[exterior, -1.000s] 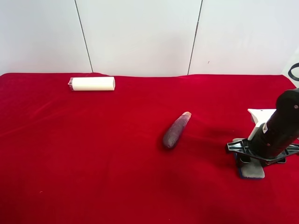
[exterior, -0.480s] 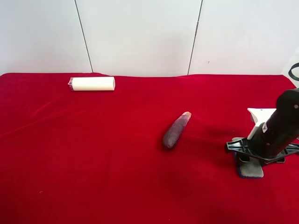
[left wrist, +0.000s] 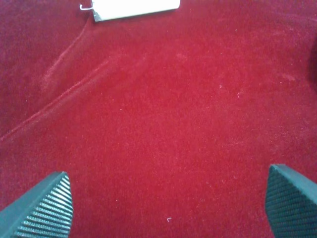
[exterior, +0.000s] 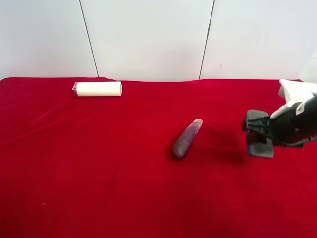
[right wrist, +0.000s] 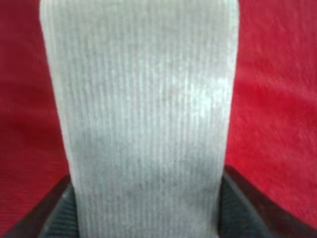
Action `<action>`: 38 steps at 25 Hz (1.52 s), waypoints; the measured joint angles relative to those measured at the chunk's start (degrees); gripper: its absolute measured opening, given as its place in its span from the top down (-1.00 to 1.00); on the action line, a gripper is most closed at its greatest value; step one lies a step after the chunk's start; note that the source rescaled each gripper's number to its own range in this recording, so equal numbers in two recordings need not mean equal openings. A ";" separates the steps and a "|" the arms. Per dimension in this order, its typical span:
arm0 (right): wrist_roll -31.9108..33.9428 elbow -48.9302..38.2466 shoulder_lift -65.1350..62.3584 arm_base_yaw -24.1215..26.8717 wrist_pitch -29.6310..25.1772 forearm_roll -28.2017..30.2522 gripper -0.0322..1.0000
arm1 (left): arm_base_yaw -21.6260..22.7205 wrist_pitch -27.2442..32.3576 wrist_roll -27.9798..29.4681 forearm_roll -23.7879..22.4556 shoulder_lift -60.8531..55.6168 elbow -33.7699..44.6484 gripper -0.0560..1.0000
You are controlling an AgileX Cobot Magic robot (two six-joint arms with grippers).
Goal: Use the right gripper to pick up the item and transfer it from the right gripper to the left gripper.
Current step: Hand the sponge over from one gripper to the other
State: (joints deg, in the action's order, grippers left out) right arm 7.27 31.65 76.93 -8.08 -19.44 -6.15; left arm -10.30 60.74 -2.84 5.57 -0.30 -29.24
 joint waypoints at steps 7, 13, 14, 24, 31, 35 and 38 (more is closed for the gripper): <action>-22.98 2.51 -4.81 -0.34 -0.14 -21.40 0.81 | 0.00 0.00 0.00 0.00 0.00 0.00 -0.41; -35.95 12.84 -4.76 -7.73 -2.66 -32.51 0.81 | 0.00 0.00 0.00 0.00 0.00 0.00 -0.41; -36.24 14.67 -4.73 -9.20 -2.66 -32.93 0.81 | 0.00 0.00 0.00 0.00 0.00 0.00 -0.41; -36.92 26.44 1.34 -22.03 0.06 -30.90 0.81 | 0.00 0.00 0.00 0.00 0.00 0.00 -0.41; -37.28 26.74 11.55 -27.51 9.11 -29.88 0.81 | 0.00 0.00 0.00 0.05 0.00 0.00 -0.41; -39.77 26.74 15.48 -30.09 13.61 -29.83 0.81 | 0.00 0.00 0.00 0.05 0.00 0.00 -0.41; -41.07 26.75 16.72 -32.35 16.68 -29.83 0.81 | 0.00 0.00 0.00 0.05 0.00 0.00 -0.41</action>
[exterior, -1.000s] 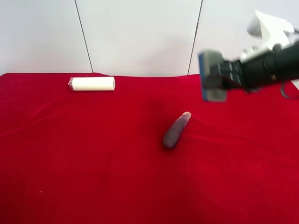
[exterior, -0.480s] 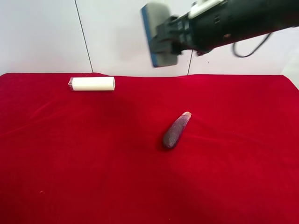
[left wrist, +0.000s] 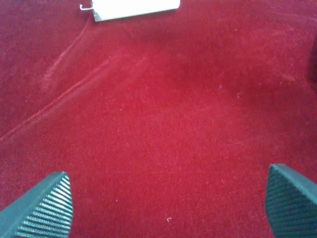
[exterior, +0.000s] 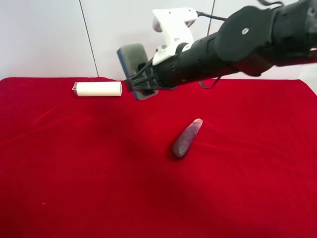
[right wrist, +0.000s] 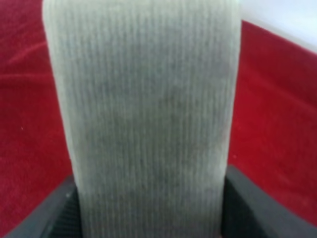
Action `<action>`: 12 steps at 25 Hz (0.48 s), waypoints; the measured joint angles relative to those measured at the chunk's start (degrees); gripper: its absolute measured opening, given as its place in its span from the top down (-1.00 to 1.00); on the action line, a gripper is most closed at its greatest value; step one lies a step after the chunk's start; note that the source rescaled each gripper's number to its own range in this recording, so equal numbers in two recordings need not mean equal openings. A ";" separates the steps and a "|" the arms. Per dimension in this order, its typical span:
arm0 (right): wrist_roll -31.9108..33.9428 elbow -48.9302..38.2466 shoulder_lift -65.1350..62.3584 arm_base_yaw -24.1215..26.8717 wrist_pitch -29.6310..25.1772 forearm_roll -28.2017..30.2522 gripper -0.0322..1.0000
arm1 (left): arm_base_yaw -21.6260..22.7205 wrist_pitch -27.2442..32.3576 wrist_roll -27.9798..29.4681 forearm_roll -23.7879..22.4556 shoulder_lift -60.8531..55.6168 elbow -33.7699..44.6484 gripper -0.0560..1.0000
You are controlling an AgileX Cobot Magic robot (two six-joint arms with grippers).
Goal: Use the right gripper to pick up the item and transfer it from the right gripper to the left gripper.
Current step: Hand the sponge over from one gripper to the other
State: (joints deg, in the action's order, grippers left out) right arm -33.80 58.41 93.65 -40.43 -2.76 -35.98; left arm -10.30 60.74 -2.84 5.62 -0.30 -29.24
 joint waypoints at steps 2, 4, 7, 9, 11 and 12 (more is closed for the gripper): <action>-0.31 0.00 0.05 -0.92 2.14 0.00 0.81 | 0.00 0.00 0.00 0.00 0.00 0.00 -0.41; -0.44 0.00 0.05 -1.17 4.18 0.00 0.81 | 0.00 0.00 0.00 0.00 0.00 0.00 -0.41; -0.44 0.00 0.05 -1.17 5.87 0.00 0.81 | 0.00 0.00 0.00 0.00 0.00 0.00 -0.41; -0.44 0.00 0.05 -1.17 5.93 1.37 0.81 | 0.00 0.00 0.00 0.00 0.00 0.00 -0.41; -0.44 0.00 0.05 -1.17 5.93 2.94 0.81 | 0.00 0.00 0.00 0.00 0.00 0.00 -0.41; -0.44 0.00 0.05 -1.17 5.93 3.53 0.81 | 0.00 0.00 0.00 0.00 0.00 0.00 -0.41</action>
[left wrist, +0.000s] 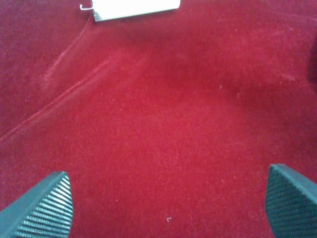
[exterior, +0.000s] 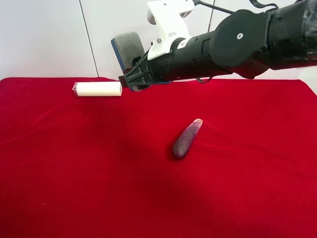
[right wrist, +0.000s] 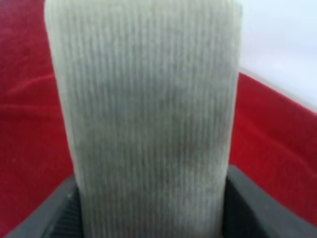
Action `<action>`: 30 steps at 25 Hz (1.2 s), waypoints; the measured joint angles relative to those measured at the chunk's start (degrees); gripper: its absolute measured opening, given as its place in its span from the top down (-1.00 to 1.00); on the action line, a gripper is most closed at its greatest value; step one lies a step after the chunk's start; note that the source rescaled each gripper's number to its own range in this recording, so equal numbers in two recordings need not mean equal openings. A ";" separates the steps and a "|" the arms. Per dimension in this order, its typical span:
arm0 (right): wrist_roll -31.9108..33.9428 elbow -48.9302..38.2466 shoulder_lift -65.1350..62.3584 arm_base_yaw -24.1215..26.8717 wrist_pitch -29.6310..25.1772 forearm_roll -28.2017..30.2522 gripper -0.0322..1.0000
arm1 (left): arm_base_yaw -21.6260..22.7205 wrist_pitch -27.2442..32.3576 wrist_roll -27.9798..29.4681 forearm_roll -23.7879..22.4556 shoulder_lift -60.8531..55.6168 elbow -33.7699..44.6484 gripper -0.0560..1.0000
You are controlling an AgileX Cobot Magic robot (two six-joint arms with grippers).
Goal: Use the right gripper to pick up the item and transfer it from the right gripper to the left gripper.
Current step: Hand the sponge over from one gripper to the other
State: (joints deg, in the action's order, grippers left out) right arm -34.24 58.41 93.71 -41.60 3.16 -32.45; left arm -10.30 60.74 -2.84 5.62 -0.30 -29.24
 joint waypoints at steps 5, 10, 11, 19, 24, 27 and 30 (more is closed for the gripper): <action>0.00 0.00 0.00 0.00 0.00 0.97 0.81 | 0.00 0.00 0.00 0.00 0.00 0.00 -0.41; 0.00 0.00 0.00 0.00 -1.11 1.03 0.81 | 0.00 0.00 0.00 0.00 0.00 0.00 -0.41; 0.00 0.00 0.00 0.00 -1.87 1.41 0.81 | 0.00 0.00 0.00 0.00 0.00 0.00 -0.41; -0.02 0.00 0.00 0.00 -3.67 2.71 0.81 | 0.00 0.00 0.00 0.00 0.00 0.00 -0.41; 0.03 0.00 0.02 -1.98 4.51 6.99 0.81 | 0.00 0.00 0.00 -0.05 0.00 0.00 -0.41; 0.69 0.00 0.06 -5.66 9.88 11.17 0.81 | 0.00 0.00 0.00 -0.05 0.00 0.00 -0.41; 1.95 0.00 0.12 -8.84 13.72 14.93 0.81 | 0.00 0.00 0.00 -0.05 0.00 0.00 -0.41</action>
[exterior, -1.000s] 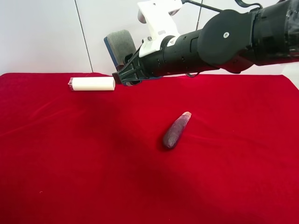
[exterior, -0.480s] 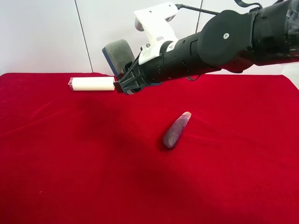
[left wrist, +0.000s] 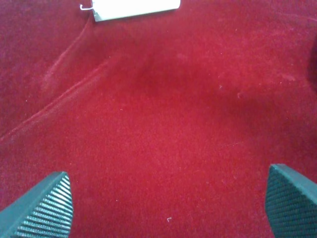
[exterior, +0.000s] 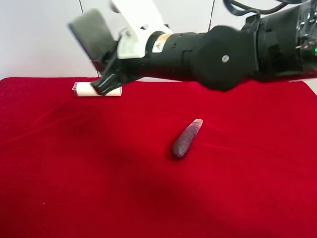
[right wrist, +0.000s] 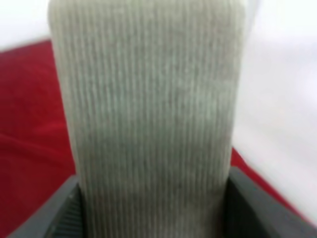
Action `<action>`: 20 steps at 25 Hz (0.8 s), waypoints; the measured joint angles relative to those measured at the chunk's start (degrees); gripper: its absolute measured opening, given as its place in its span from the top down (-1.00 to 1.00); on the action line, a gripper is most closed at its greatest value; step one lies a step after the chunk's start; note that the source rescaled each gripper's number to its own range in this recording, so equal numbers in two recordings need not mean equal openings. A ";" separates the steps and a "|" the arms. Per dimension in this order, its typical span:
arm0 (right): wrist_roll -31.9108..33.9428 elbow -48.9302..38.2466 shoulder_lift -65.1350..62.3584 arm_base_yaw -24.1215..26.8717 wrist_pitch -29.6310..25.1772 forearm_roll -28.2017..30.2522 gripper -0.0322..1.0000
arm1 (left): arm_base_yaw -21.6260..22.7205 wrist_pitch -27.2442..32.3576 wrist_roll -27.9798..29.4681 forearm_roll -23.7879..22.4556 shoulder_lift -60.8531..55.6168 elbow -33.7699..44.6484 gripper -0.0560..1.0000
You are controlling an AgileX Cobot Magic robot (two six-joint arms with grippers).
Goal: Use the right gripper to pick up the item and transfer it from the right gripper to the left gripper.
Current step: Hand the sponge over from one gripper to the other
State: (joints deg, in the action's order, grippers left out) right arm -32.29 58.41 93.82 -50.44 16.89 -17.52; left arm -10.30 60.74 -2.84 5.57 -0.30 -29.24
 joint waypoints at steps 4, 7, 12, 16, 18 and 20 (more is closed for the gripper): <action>4.70 0.00 0.00 -0.36 3.82 2.91 0.81 | 0.00 0.00 0.00 0.00 0.00 0.00 -0.41; 10.27 0.00 0.93 -0.31 5.80 9.90 0.81 | 0.00 0.00 0.00 0.00 0.00 0.00 -0.41; 19.06 0.00 5.56 -0.31 6.13 19.61 0.81 | 0.00 0.00 0.00 0.00 0.00 0.00 -0.41; 19.96 0.00 8.61 -0.31 6.13 20.93 0.81 | 0.00 0.00 0.00 0.00 0.00 0.00 -0.41; 20.01 0.00 9.60 -0.31 6.34 20.98 0.81 | 0.00 0.00 0.00 0.00 0.00 0.00 -0.41; 20.01 0.00 10.50 -0.31 7.04 20.98 0.81 | 0.00 0.00 0.00 0.00 0.00 0.00 -0.41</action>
State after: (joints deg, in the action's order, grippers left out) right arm -12.27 58.41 104.32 -50.75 23.93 3.46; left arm -10.30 60.74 -2.84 5.57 -0.30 -29.24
